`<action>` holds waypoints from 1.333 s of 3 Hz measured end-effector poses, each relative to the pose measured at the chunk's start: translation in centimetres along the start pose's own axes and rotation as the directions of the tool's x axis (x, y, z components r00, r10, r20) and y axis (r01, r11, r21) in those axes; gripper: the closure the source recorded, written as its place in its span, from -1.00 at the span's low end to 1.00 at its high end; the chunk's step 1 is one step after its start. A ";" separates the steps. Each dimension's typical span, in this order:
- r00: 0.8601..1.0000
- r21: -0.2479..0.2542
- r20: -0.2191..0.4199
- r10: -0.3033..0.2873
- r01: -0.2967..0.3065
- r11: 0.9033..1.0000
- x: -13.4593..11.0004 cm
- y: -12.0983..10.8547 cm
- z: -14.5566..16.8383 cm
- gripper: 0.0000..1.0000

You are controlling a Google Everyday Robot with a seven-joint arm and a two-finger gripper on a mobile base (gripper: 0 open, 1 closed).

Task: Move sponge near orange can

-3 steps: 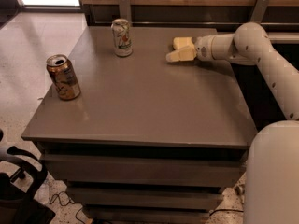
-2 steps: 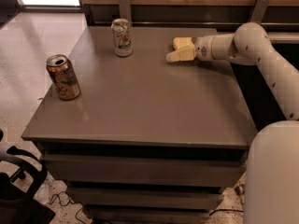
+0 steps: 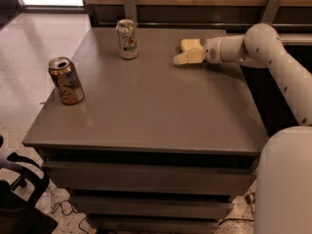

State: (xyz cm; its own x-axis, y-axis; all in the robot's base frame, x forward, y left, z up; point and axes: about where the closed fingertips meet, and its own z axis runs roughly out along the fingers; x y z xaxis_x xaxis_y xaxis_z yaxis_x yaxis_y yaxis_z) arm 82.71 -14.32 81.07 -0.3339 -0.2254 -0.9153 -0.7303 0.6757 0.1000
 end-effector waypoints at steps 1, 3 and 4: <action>1.000 0.000 0.000 0.000 0.000 1.000 0.0 0.0 0.0 -1.00; 1.000 0.000 0.000 0.000 0.000 1.000 0.0 0.0 0.0 -1.00; 1.000 0.000 0.000 0.000 0.000 1.000 0.0 0.0 0.0 -1.00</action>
Offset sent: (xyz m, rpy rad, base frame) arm 0.6250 -0.1587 -0.1929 0.0000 -0.1101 -0.1329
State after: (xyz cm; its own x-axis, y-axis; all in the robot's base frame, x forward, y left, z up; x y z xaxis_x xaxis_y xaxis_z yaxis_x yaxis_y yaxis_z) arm 82.72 -14.32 81.06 -0.3339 -0.2254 -0.9153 -0.7303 0.6757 0.1000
